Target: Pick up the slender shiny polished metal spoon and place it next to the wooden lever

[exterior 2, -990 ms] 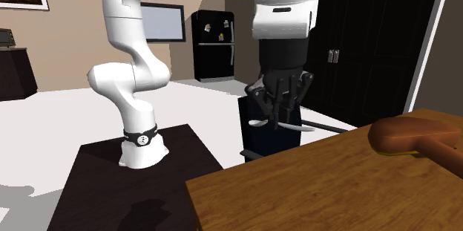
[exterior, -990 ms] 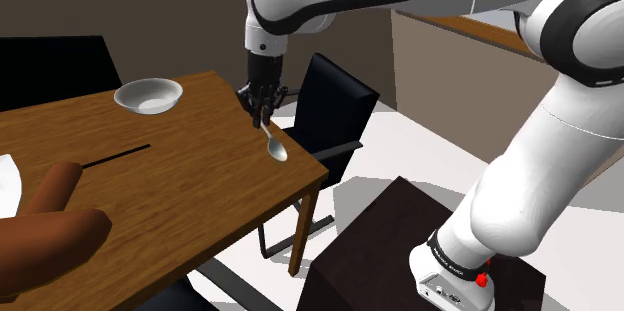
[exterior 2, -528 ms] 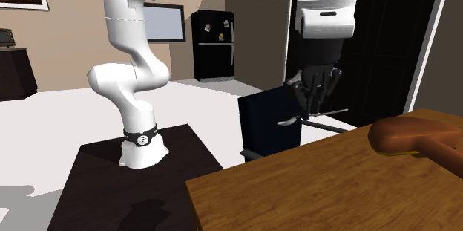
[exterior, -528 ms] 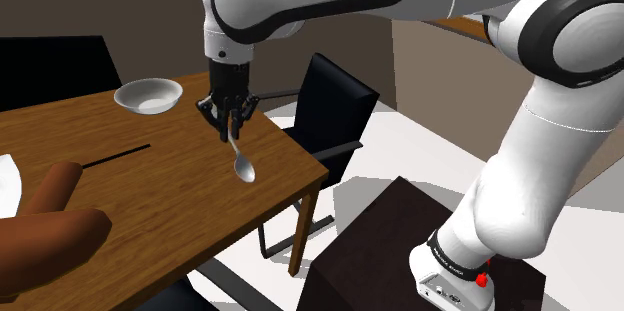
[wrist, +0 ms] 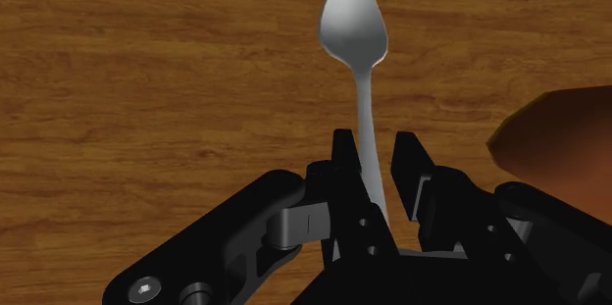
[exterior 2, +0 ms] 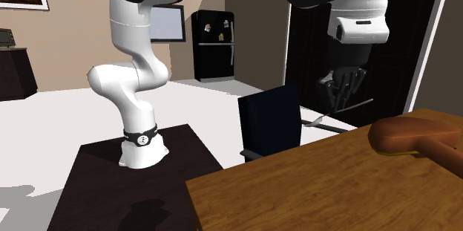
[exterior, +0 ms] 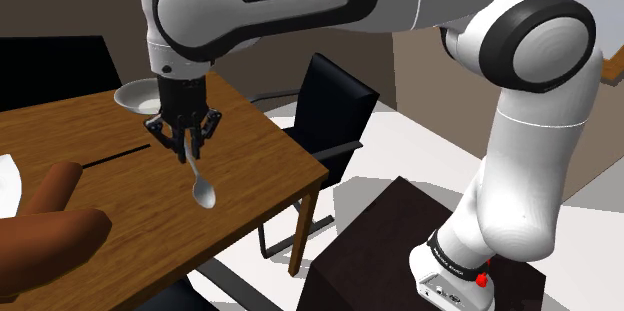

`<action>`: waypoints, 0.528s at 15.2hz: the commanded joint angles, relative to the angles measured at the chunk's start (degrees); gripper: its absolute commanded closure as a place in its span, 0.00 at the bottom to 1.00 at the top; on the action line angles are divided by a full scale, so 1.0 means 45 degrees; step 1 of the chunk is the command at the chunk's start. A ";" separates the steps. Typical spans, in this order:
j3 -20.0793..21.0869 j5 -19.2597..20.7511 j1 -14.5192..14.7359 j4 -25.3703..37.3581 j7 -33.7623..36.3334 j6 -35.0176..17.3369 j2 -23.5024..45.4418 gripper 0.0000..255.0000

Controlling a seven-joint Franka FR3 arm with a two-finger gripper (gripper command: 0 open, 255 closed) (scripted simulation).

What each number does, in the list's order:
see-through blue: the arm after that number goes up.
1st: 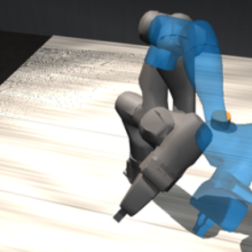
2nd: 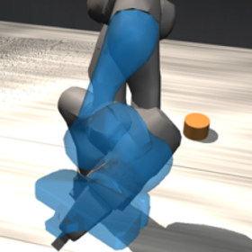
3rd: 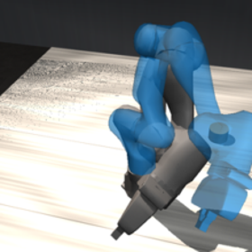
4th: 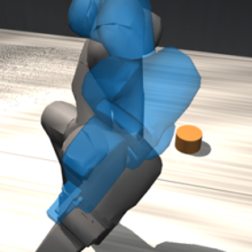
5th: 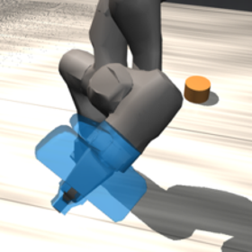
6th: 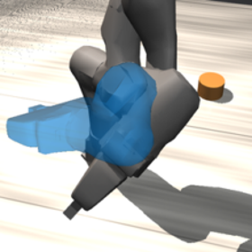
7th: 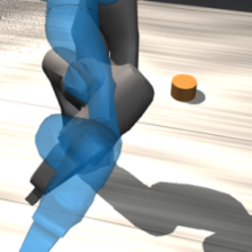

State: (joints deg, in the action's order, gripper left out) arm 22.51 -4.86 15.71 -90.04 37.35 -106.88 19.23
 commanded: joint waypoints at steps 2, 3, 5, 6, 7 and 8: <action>-0.0007 0.0044 0.0048 -0.0241 0.0020 -0.0388 0.0144 1.00; -0.0013 0.0051 0.0048 -0.0367 0.0001 -0.0544 0.0177 1.00; -0.0024 0.0067 0.0052 -0.0608 -0.0033 -0.0853 0.0252 1.00; -0.0031 0.0076 0.0054 -0.0724 -0.0050 -0.1006 0.0293 1.00; -0.0037 0.0086 0.0057 -0.0836 -0.0066 -0.1159 0.0337 1.00; -0.0044 0.0097 0.0061 -0.0944 -0.0081 -0.1310 0.0384 1.00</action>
State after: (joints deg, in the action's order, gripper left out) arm 22.30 -4.40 15.97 -93.43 37.05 -111.90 20.95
